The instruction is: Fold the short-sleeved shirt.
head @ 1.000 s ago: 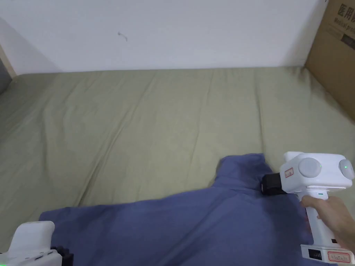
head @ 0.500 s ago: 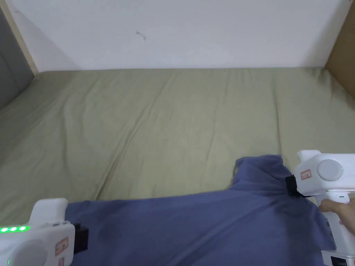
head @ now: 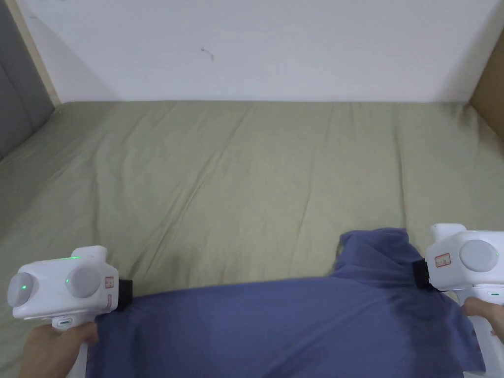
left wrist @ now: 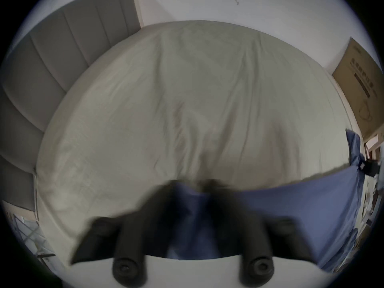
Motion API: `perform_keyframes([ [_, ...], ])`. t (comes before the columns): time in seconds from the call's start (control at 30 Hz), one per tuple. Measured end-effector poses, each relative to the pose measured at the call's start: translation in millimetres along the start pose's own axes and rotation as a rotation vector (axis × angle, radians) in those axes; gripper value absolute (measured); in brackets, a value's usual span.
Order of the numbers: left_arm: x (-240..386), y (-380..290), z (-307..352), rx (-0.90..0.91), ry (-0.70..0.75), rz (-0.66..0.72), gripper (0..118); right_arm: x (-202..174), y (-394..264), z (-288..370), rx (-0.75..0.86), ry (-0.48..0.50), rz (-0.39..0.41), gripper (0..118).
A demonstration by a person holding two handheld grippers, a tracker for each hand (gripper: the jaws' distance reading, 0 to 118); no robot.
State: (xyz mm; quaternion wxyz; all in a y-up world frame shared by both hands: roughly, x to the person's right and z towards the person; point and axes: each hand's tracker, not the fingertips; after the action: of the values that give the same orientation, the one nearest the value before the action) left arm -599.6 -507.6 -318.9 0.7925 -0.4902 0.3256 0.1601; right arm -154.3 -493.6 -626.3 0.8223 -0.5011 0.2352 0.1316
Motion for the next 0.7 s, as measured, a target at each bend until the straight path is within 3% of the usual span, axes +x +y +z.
perform_keyframes([
  [0.03, 1.9, 0.1, 3.8, 0.009, -0.012, 0.003, 0, -0.8, -0.4, 5.5, 0.01, 0.003, 0.004, 5],
  [0.4, -17.6, -27.9, 114.8, 0.125, -0.082, -0.039, 0, -0.1, -34.3, 116.3, 0.164, 0.026, -0.002, 5],
  [0.53, -36.8, -71.9, 167.3, 0.165, -0.099, -0.063, 0, 3.8, -81.4, 163.3, 0.195, 0.022, 0.008, 5],
  [0.7, -61.4, -133.0, 183.2, 0.138, -0.093, -0.083, 0, 11.3, -159.1, 193.7, 0.169, 0.037, 0.007, 5],
])
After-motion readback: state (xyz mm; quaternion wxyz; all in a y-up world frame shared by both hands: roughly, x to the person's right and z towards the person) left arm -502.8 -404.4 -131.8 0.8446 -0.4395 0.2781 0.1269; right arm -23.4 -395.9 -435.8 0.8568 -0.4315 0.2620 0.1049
